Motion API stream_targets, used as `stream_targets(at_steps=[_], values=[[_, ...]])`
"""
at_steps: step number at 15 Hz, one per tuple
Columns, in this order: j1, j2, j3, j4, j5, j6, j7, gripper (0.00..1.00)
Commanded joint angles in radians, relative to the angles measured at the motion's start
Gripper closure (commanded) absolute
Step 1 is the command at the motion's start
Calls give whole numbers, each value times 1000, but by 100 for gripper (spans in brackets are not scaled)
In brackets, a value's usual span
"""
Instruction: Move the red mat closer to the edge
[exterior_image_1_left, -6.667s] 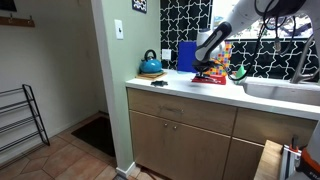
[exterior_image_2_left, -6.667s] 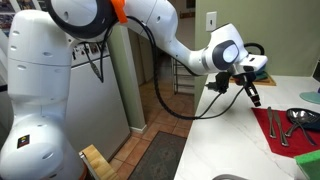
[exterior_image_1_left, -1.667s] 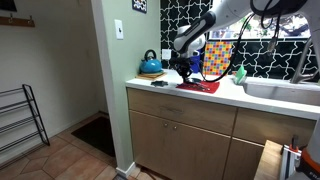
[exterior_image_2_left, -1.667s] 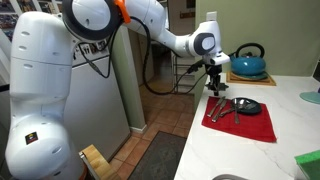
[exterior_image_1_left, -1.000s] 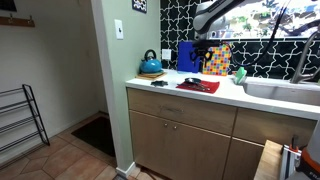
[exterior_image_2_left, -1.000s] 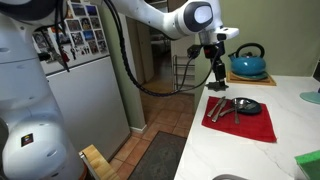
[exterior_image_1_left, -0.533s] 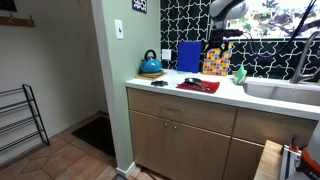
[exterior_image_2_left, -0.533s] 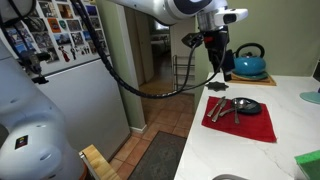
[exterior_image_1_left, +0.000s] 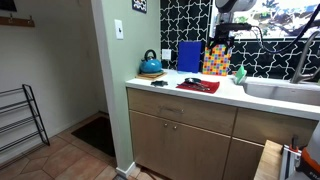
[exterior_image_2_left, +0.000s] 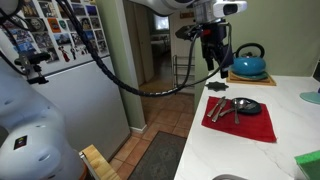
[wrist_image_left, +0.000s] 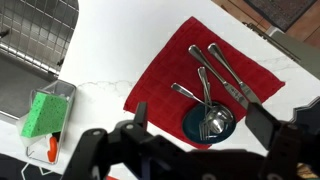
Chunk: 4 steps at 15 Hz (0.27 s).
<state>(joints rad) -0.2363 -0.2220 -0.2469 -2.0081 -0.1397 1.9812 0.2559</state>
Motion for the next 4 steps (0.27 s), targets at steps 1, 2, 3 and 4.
stream_targets(at_steps=[1, 2, 3, 4], values=[[-12, 2, 10, 1, 4, -3, -4, 0], [-12, 2, 10, -1, 4, -3, -5, 0], [-12, 2, 10, -2, 4, -3, -5, 0], [-12, 2, 10, -3, 4, -3, -5, 0]])
